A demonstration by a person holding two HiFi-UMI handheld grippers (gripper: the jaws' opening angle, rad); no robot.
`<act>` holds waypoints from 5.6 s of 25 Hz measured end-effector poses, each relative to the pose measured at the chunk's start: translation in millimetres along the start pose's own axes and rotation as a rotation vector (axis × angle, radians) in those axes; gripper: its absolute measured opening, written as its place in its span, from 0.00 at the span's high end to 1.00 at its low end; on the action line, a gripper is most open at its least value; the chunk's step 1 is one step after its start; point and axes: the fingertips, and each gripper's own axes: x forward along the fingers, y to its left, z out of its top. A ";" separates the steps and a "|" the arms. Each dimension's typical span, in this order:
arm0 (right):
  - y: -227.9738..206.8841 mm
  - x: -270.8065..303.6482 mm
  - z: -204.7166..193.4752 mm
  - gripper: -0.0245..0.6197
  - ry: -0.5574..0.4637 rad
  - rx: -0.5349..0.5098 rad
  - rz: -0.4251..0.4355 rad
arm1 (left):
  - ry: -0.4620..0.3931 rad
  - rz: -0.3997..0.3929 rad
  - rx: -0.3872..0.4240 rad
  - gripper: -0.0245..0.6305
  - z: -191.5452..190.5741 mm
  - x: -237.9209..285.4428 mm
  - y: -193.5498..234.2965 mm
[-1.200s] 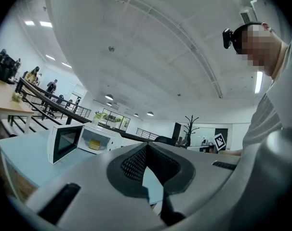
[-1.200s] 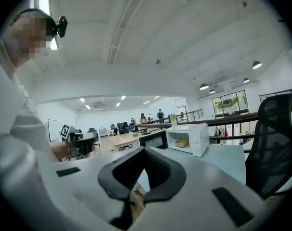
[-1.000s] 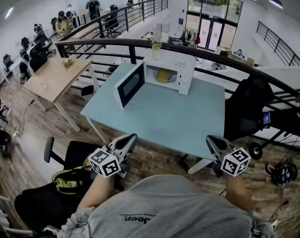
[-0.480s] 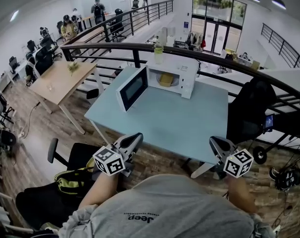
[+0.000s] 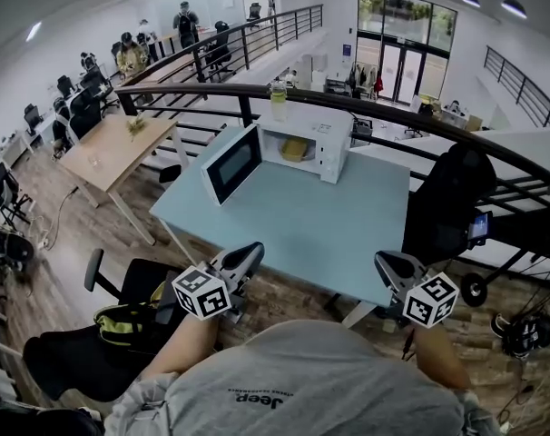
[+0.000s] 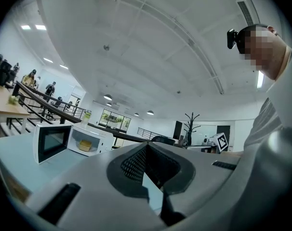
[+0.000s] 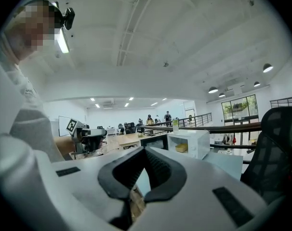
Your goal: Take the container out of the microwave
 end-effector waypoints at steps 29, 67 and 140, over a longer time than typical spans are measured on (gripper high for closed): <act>-44.4 164.3 23.7 0.94 0.000 -0.011 0.035 | 0.043 -0.072 -0.019 0.94 22.2 81.1 157.7; -244.4 221.4 -8.5 0.94 0.016 0.053 0.055 | 0.298 0.104 0.140 0.94 -27.7 298.6 252.9; -280.2 441.6 -186.4 0.94 0.208 0.226 -0.074 | 1.052 -0.044 1.068 0.88 -211.8 478.1 532.5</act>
